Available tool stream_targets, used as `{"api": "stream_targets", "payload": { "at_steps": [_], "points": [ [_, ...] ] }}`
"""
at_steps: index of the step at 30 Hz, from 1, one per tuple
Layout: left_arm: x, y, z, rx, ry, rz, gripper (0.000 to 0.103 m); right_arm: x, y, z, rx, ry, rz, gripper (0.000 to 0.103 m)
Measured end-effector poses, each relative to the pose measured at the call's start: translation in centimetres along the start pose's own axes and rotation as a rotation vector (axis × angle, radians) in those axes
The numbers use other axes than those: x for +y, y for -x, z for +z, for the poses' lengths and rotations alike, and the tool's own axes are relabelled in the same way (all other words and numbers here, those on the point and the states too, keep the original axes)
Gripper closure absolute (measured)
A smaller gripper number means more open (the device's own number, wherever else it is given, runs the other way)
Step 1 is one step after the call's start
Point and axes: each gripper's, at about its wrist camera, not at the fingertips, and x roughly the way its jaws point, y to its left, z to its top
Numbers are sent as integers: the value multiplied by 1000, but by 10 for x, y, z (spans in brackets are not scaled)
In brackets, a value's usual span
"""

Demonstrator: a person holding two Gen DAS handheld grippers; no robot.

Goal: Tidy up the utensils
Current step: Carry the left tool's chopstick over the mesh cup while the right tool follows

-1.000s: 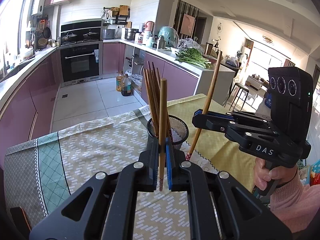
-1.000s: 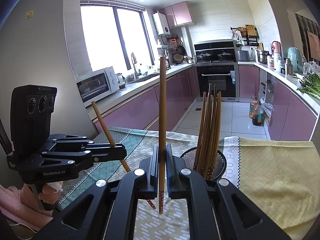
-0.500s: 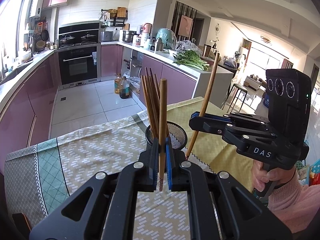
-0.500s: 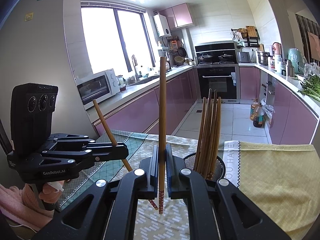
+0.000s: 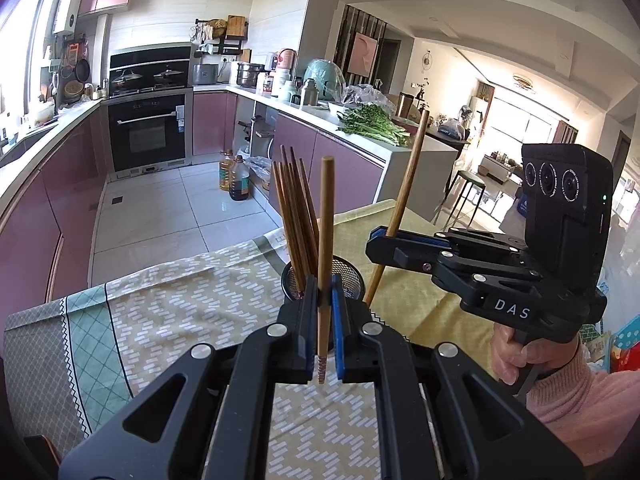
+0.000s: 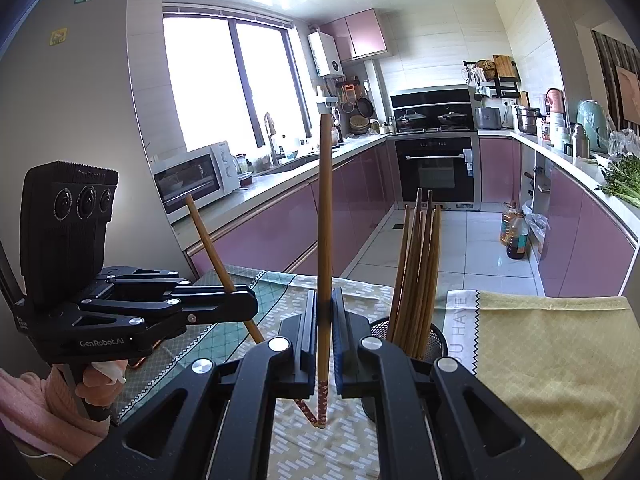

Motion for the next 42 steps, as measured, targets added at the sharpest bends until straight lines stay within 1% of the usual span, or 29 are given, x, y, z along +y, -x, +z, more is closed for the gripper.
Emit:
{"api": "stream_targets", "payload": {
  "at_steps": [25,42],
  "points": [
    [-1,1,17,-15,-10,-36,96,-4,-3,8,-17,-3,-2,97],
    [-4,0,29,-31,-27,-55,96,-4,-2,20,-29,5,4,97]
  ]
}}
